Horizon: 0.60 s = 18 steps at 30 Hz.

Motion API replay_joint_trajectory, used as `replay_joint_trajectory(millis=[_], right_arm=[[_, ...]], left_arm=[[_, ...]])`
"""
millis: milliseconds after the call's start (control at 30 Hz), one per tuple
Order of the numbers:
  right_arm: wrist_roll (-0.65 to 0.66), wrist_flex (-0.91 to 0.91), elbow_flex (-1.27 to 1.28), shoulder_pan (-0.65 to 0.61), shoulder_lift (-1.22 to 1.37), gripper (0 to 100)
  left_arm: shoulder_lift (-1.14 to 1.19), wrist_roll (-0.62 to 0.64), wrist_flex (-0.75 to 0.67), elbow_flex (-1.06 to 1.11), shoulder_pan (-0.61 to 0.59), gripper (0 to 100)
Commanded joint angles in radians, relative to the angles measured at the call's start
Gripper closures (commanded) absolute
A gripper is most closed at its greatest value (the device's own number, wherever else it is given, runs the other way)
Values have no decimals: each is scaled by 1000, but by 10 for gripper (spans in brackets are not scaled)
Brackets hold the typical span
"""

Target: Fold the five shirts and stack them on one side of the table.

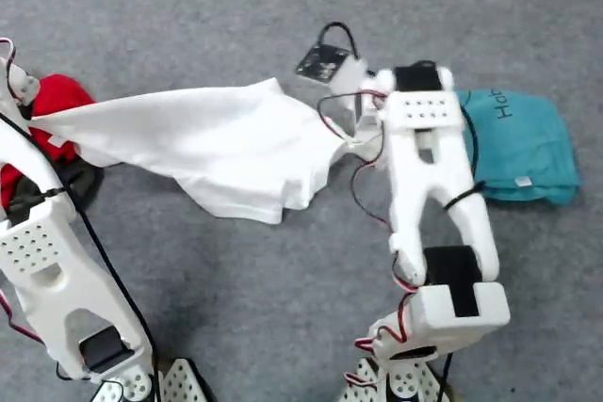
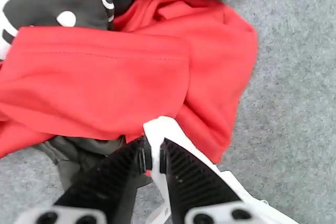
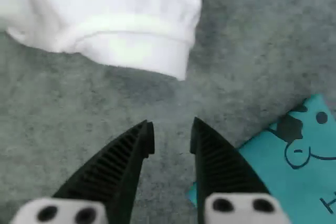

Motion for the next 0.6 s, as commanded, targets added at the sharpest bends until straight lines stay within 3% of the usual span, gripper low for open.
replay_joint_trajectory(millis=[0, 167, 367, 567], right_arm=[[-9, 146, -68, -175, -45, 913], [-170, 107, 16, -354, -42, 913], [-247, -46, 282, -474, -42, 913], [-540, -206, 326, -506, -42, 913]], left_arm=[[-14, -8, -29, 1, -5, 970], [-14, -21, -64, 25, -22, 970], [-15, -35, -64, 74, -18, 970], [-14, -40, -92, 87, -24, 970]])
